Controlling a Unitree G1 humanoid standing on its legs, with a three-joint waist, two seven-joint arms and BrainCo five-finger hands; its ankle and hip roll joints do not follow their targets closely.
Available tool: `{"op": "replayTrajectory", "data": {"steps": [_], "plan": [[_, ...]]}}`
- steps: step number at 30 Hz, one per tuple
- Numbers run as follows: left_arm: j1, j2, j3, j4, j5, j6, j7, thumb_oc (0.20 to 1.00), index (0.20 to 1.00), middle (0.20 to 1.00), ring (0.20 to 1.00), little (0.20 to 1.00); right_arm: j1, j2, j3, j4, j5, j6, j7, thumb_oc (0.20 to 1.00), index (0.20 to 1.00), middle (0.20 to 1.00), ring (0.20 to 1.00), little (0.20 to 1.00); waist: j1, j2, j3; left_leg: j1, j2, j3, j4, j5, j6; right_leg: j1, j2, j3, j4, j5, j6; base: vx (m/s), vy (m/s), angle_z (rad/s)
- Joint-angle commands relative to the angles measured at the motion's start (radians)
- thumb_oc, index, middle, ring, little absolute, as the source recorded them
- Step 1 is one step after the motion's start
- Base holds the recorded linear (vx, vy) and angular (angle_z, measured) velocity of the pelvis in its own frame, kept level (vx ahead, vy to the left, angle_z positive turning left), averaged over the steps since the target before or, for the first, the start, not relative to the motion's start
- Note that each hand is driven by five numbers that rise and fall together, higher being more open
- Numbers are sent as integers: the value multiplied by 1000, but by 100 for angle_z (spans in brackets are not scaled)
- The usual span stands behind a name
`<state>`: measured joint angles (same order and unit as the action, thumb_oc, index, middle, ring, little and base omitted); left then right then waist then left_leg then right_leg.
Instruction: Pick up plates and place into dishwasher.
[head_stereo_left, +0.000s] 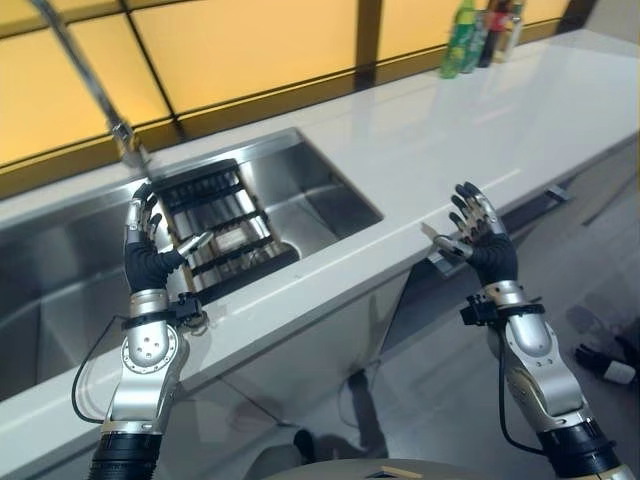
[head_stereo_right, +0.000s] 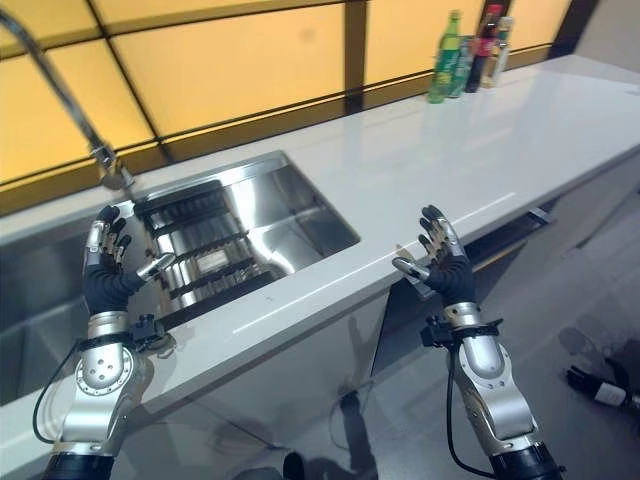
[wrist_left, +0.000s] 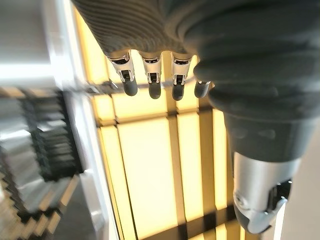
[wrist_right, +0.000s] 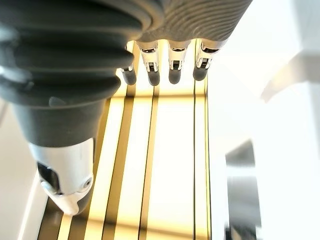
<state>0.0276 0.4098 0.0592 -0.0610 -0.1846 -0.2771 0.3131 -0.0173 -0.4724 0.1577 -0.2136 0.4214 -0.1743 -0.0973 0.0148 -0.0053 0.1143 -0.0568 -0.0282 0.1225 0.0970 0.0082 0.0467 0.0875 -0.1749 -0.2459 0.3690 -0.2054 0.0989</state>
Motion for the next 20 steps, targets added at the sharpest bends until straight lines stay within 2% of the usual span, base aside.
{"op": "replayTrajectory", "data": {"steps": [1,2,3,4,6,7,8,11,14,20], "plan": [[-29,63,15,-42,-52,-52,-16,1000,1000,1000,1000,1000,-59,37,4,-26,-16,-90,2,1000,1000,1000,1000,1000,37,-20,-36,70,-22,-35,24,-84,-10,-167,81,91,97,194,-5,35,-56,70],[-36,64,5,-42,-58,-52,-16,1000,1000,1000,1000,1000,-58,38,6,-27,-22,-95,1,1000,1000,1000,1000,1000,38,-24,-35,65,-22,-50,23,-79,-15,-152,89,99,40,168,-19,53,-115,66],[-44,60,-5,-46,-59,-46,-16,1000,1000,1000,1000,1000,-54,32,7,-30,-17,-95,-3,1000,1000,1000,1000,1000,38,-33,-36,54,-28,-75,30,-77,-22,-129,90,121,-73,154,-35,66,-152,78],[-50,54,-15,-51,-63,-41,-13,1000,1000,1000,1000,1000,-50,28,7,-33,-14,-93,-4,1000,1000,1000,1000,1000,36,-39,-40,45,-33,-100,36,-76,-30,-107,81,147,-177,163,-38,75,-161,72],[-65,45,-39,-56,-70,-39,1,1000,1000,1000,1000,1000,-58,22,17,-26,-9,-97,5,1000,1000,1000,1000,1000,31,-50,-48,32,-34,-117,34,-79,-41,-85,61,207,-329,222,-13,45,-191,84],[-72,45,-51,-64,-70,-33,5,1000,1000,1000,1000,1000,-68,22,28,-24,-7,-92,5,1000,1000,1000,1000,1000,29,-54,-48,31,-30,-123,26,-80,-44,-90,57,242,-352,254,2,36,-195,82],[-80,46,-63,-72,-74,-24,-3,1000,1000,1000,1000,1000,-75,26,35,-27,-11,-76,-4,1000,1000,1000,1000,1000,30,-51,-50,28,-24,-137,18,-80,-45,-90,69,261,-340,243,0,65,-165,72],[-81,37,-92,-102,-79,3,13,1000,1000,1000,1000,1000,-116,24,52,-11,9,-32,15,1000,1000,1000,1000,1000,56,-58,-65,54,-1,-155,-35,-64,-61,-52,62,210,-407,259,1,69,-161,73],[-86,31,-102,-110,-93,33,2,1000,1000,1000,1000,1000,-136,16,57,-18,21,-1,-14,1000,1000,1000,1000,1000,73,-58,-90,65,30,-161,-82,-41,-82,-30,63,175,-446,265,2,55,-139,37],[-87,34,-101,-105,-117,39,-9,1000,1000,1000,1000,1000,-153,28,80,-13,19,19,-54,1000,1000,1000,1000,1000,79,-39,-116,75,66,-151,-116,-26,-104,-29,61,140,-456,254,-3,21,-63,14]]}}
